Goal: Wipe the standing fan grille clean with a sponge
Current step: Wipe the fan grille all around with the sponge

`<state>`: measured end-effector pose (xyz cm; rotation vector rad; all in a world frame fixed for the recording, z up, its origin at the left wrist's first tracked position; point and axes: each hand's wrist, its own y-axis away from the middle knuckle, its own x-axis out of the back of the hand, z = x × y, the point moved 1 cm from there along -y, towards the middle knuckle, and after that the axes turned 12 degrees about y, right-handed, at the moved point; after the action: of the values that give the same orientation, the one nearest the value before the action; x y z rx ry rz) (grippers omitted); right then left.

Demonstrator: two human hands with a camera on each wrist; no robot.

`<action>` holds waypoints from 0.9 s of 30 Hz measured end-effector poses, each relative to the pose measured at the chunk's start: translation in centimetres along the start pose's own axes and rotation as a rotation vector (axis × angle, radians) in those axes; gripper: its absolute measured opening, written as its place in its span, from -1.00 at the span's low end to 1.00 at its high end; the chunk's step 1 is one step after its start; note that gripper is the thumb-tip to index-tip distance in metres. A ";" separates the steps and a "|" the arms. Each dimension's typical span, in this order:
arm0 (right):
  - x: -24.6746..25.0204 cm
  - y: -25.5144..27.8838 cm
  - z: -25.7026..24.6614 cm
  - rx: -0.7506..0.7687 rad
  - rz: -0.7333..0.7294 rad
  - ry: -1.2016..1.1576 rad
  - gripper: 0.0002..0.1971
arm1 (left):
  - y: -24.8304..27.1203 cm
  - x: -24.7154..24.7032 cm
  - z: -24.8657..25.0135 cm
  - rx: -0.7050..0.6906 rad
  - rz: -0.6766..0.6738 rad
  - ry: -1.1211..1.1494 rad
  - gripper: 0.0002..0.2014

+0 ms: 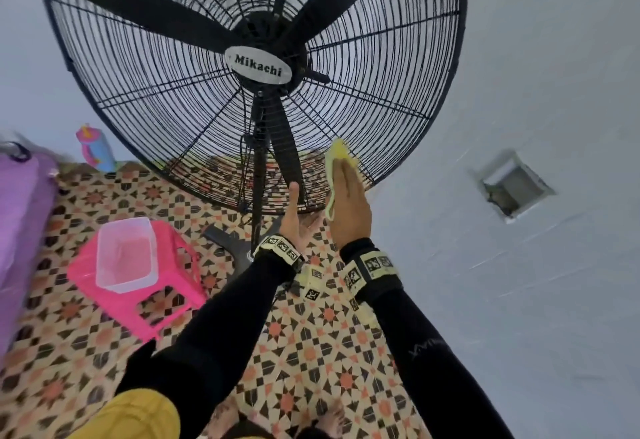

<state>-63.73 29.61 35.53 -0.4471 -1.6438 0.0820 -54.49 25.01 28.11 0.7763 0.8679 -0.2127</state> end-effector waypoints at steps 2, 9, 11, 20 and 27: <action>-1.2 1.0 -1.5 0.098 -0.106 -0.005 -0.10 | 2.8 -1.3 1.1 -0.007 -0.062 -0.158 -0.04; 0.0 1.6 -2.0 0.040 0.019 -0.089 -0.19 | 2.5 0.3 1.4 -0.048 0.005 -0.211 -0.21; 0.3 1.7 -1.2 -0.146 0.111 -0.099 -0.13 | 1.9 1.0 1.3 -0.083 0.008 -0.241 -0.21; 0.9 4.1 -6.2 0.269 -0.117 -0.136 -0.31 | -6.1 5.4 -1.7 0.014 -0.265 -0.130 -0.07; -2.1 4.5 -0.8 -0.128 0.293 0.003 -0.13 | -0.6 3.5 2.0 0.057 0.048 -0.166 0.13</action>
<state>-61.80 32.92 32.26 -0.7842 -1.5761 0.1952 -51.34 23.66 25.97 0.8200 0.6877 -0.2563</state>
